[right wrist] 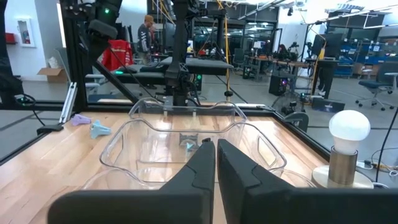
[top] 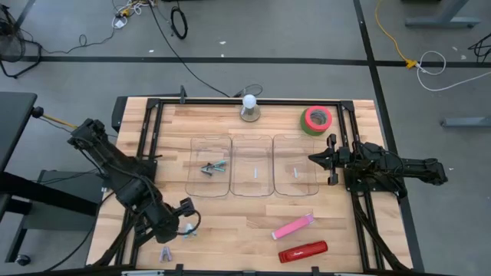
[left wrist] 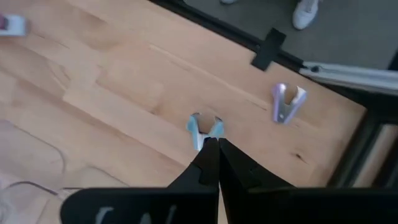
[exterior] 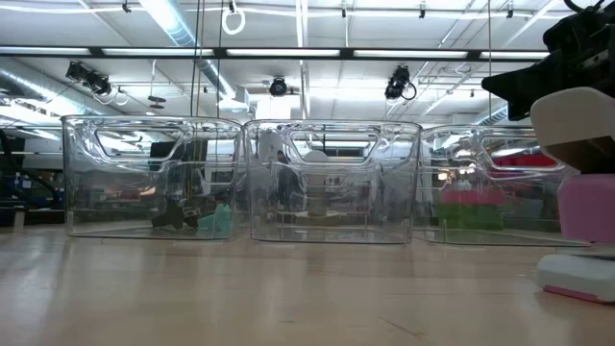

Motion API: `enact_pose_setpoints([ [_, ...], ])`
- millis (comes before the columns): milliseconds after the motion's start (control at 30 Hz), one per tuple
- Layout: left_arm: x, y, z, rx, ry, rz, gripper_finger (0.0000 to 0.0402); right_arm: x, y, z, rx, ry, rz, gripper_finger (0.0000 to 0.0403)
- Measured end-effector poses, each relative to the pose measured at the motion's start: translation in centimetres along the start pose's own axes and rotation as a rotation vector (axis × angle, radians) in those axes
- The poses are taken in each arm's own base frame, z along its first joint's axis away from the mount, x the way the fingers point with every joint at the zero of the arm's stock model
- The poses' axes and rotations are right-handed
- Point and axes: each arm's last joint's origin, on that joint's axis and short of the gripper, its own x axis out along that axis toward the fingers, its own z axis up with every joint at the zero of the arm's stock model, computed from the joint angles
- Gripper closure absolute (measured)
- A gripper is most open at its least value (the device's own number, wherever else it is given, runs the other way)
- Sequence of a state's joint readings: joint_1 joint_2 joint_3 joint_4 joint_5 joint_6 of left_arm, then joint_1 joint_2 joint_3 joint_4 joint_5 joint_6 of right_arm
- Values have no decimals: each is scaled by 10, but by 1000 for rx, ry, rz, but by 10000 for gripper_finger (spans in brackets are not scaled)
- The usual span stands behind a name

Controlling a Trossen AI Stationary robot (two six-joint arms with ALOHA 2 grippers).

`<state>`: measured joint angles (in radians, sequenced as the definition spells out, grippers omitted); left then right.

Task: Pick and place Stapler, Stapler remover, tape
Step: Put the blue staple remover into the left transparent bin

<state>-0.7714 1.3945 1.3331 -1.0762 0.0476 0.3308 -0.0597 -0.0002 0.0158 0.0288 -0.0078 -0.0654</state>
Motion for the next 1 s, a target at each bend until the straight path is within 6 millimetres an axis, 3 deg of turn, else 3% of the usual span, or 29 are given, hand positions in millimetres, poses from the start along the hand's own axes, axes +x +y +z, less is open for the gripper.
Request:
enact_pose_setpoints([
  [500, 1, -26, 16, 97, -85, -5, 401, 0, 0, 0, 0, 0, 0, 381],
  [1000, 44, -18, 20, 98, 19, -22, 401, 0, 0, 0, 0, 0, 0, 381],
])
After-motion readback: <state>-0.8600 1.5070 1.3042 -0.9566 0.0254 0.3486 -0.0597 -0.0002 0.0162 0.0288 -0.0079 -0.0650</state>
